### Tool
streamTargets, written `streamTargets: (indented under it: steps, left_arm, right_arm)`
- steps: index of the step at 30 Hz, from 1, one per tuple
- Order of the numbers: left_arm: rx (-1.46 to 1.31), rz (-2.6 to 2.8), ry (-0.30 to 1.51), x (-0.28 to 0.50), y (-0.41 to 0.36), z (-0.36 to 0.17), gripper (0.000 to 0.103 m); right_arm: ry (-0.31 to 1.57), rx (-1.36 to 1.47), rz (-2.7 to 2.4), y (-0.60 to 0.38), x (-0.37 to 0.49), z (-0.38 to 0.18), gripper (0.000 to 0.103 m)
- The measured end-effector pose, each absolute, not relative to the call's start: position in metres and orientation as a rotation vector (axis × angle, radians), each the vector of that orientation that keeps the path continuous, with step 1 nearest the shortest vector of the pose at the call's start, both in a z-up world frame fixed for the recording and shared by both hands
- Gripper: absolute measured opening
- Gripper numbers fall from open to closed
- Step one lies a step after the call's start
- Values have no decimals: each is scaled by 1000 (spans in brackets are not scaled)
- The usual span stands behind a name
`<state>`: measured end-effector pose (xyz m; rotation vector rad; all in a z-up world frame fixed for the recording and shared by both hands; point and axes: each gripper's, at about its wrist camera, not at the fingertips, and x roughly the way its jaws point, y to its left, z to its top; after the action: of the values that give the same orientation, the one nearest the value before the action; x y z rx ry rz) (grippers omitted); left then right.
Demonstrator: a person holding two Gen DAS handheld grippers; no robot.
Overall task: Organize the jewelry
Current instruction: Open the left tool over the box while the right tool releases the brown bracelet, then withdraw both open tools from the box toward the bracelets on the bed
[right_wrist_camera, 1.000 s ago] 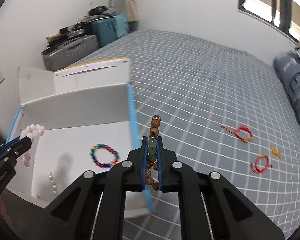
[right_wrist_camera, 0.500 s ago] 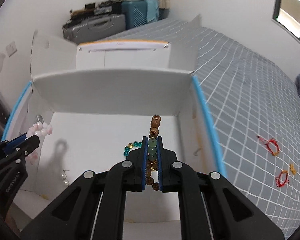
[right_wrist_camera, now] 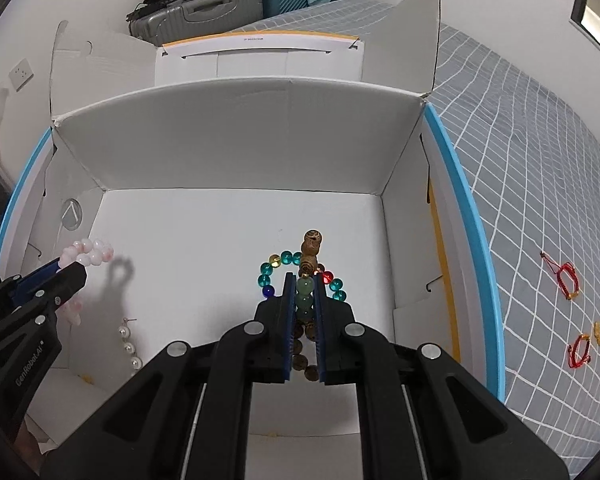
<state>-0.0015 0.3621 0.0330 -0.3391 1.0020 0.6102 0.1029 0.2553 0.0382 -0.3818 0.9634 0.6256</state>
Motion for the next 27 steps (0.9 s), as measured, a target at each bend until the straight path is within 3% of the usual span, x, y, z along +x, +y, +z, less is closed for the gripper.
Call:
streamTargets:
  steps: [7,9,11,14,22,27]
  left_arm:
    - [-339,617,992,-5,364,38,24]
    - [-346,619,976,-7,363,42,47]
    - [-332,642,958,-10,362,46,53]
    - [-327,658,930,-14,361,54,67]
    - [-317,659,880,-18,358,61,86]
    - [-320,643,857,-15,353,68,94]
  right_arm:
    - [962,-369,635,255,102,41,12]
    - [955,-366,638,254,101,43,23]
    - [948,-362,641,254,100,46,39]
    - [935,-356,639,253,99,51,53]
    - [825,-311,609,237,94,76,88]
    - [792,-285,591,224,95,85,95]
